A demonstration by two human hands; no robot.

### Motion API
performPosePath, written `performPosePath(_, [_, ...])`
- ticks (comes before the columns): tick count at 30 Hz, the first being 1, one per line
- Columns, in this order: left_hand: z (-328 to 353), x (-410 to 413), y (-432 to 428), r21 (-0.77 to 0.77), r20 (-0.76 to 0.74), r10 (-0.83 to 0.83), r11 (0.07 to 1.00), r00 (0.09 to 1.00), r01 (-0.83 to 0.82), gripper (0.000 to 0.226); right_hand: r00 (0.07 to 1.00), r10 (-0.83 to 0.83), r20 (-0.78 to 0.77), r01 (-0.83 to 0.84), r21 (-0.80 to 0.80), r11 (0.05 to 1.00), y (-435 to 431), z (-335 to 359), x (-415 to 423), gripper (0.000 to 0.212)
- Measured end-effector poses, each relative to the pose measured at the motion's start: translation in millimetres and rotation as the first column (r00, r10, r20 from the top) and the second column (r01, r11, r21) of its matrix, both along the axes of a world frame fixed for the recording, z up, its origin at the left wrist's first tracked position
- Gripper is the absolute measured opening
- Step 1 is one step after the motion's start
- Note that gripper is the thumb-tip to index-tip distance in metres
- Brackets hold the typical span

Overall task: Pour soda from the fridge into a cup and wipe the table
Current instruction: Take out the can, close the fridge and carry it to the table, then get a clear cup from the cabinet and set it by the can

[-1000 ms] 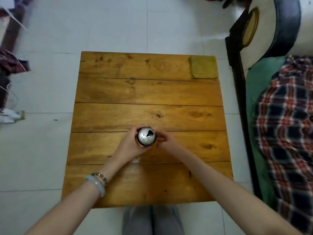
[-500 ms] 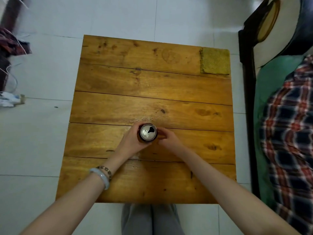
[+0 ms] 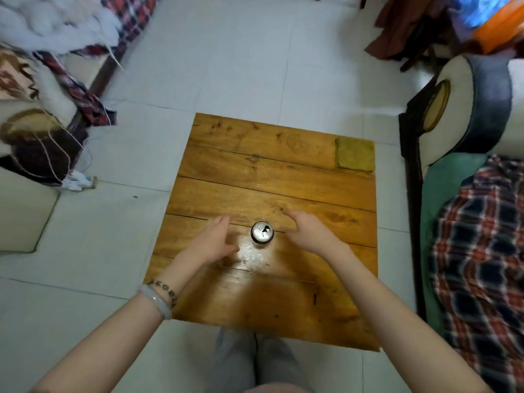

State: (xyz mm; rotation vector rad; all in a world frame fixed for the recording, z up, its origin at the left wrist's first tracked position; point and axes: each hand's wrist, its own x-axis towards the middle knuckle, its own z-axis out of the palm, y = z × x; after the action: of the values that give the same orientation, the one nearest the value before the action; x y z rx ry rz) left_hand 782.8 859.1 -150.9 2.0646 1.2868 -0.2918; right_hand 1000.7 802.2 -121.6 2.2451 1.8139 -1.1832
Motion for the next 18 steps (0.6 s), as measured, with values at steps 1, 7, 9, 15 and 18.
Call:
performPosePath(1, [16.9, -6.7, -3.9, 0.028, -0.023, -0.003, 1.000, 1.000, 0.003, 0.084, 0.998, 0.059, 0.037, -0.060, 0.018, 0.998, 1.2, 13.8, -4.1, 0.061])
performPosePath(7, [92.7, -60.3, -42.9, 0.522, -0.214, 0.060, 0.851, 0.975, 0.062, 0.085, 0.859, 0.385, 0.339, -0.469, 0.218, 0.856, 7.4, 91.5, -55.4, 0.058])
performPosePath(9, [104.7, -81.7, -57.6, 0.610, -0.191, 0.140, 0.792, 0.971, 0.006, 0.090, 0.805, 0.449, 0.388, -0.573, 0.309, 0.759, 8.7, 111.5, -79.2, 0.060])
performPosePath(15, [132.8, -149.8, -113.4, 0.672, -0.113, 0.441, 0.694, 0.890, -0.259, 0.085, 0.658, 0.654, 0.372, -0.750, 0.402, 0.526, 6.8, 145.5, -166.6, 0.068])
performPosePath(18, [141.7, -190.6, -141.5, 0.681, -0.075, 0.582, 0.623, 0.810, -0.384, 0.085, 0.556, 0.736, 0.386, -0.815, 0.428, 0.391, 1.6, 149.9, -220.0, 0.070])
